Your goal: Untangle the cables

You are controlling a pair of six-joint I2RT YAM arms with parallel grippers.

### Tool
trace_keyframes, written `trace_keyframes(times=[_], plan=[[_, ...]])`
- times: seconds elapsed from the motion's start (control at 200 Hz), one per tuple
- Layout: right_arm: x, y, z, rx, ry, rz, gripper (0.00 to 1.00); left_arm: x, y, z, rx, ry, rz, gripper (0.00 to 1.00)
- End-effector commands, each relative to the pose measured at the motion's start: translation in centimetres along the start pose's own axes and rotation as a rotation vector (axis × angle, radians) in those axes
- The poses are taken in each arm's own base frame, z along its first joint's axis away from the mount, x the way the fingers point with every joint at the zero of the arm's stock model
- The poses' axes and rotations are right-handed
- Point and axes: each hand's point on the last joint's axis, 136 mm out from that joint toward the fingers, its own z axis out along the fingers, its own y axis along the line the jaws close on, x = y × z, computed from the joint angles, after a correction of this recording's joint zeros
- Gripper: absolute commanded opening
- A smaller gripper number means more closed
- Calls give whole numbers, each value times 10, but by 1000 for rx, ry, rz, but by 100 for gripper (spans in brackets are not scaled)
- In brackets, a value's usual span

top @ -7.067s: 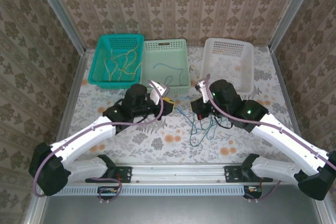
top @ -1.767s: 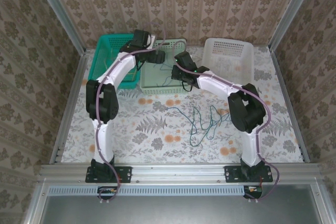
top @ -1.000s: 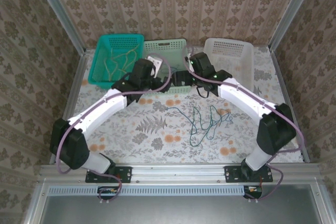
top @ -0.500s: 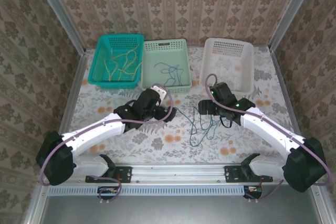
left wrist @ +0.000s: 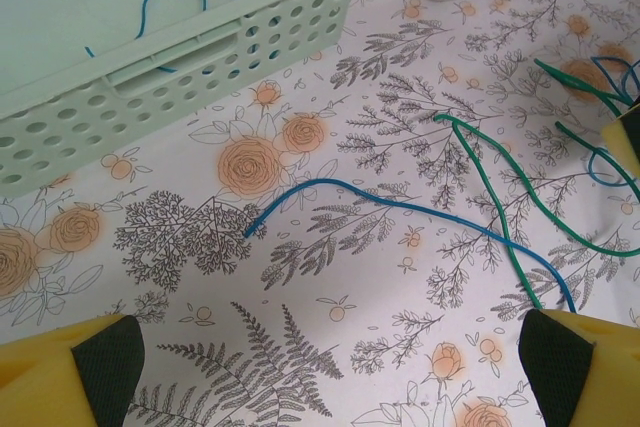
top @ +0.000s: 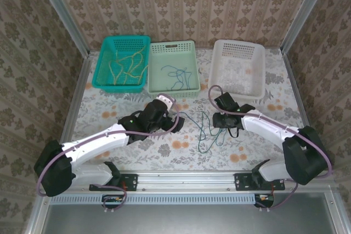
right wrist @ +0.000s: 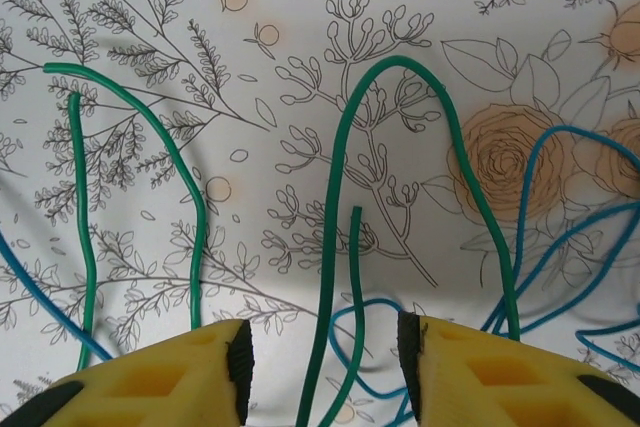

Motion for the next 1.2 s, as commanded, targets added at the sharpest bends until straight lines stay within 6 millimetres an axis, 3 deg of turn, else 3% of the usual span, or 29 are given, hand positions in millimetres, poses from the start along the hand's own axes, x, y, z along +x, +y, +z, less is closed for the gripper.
trace_keyframes(times=[0.0,0.115,0.3,0.72,0.91,1.195], plan=[[-2,-2,13,21,10,-20,42,-1,3,-3,-16,-22,-26,100],[-4,0,20,28,29,-30,34,0,4,-4,-19,-19,-23,100],[-16,7,1,-22,-40,-16,0,2,6,-4,-29,-19,-23,100],[-50,21,-95,-151,-216,-34,0,7,-1,13,-10,17,-44,100],[-62,5,-117,-49,-252,-84,0,6,-1,11,-11,12,-46,100],[-101,-13,-141,4,-373,-53,0,10,-3,12,-7,24,-43,100]])
